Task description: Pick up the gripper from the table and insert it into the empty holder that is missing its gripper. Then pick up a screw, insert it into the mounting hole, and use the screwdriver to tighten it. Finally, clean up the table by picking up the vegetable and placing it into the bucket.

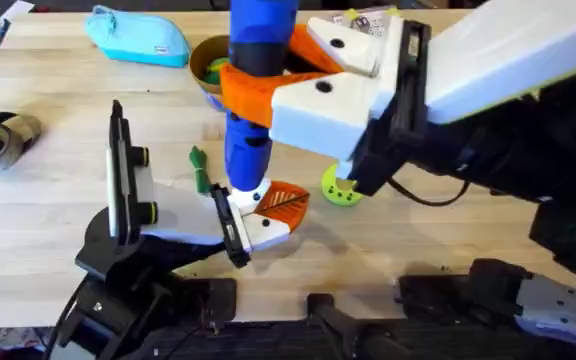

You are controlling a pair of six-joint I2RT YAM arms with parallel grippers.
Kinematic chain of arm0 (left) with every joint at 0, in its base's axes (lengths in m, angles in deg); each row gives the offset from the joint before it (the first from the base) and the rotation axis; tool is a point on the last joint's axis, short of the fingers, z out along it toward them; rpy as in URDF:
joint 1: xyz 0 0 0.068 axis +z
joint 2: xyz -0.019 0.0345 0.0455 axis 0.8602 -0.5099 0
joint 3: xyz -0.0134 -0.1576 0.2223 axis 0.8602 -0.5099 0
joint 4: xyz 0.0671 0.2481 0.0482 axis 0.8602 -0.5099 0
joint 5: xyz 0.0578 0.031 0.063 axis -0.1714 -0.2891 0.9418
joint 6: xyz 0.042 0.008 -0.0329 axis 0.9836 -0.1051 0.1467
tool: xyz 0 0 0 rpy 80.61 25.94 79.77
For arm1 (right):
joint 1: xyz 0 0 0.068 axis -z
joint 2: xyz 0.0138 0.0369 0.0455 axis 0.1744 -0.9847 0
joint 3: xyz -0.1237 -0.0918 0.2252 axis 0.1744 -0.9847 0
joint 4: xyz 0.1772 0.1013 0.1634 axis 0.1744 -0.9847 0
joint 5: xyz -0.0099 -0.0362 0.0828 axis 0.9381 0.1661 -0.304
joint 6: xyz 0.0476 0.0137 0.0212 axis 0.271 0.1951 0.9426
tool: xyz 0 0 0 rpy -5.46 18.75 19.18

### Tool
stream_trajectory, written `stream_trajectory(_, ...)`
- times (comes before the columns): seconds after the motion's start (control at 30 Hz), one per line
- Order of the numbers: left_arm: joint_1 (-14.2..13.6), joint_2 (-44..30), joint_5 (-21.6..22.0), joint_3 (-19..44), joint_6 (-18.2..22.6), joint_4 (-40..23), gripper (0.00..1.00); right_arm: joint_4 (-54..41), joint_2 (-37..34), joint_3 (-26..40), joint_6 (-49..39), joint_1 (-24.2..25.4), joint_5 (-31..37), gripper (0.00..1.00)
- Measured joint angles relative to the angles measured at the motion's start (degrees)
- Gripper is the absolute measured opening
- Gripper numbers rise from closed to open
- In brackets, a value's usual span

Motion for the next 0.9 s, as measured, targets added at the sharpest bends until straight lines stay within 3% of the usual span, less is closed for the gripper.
stream_trajectory(0.9, 0.0, 0.01, 0.0, 0.0, -0.02, -0.01, 0.013, -3.41, 0.7, -0.02, -0.17, 1.38, -0.24, 0.05)
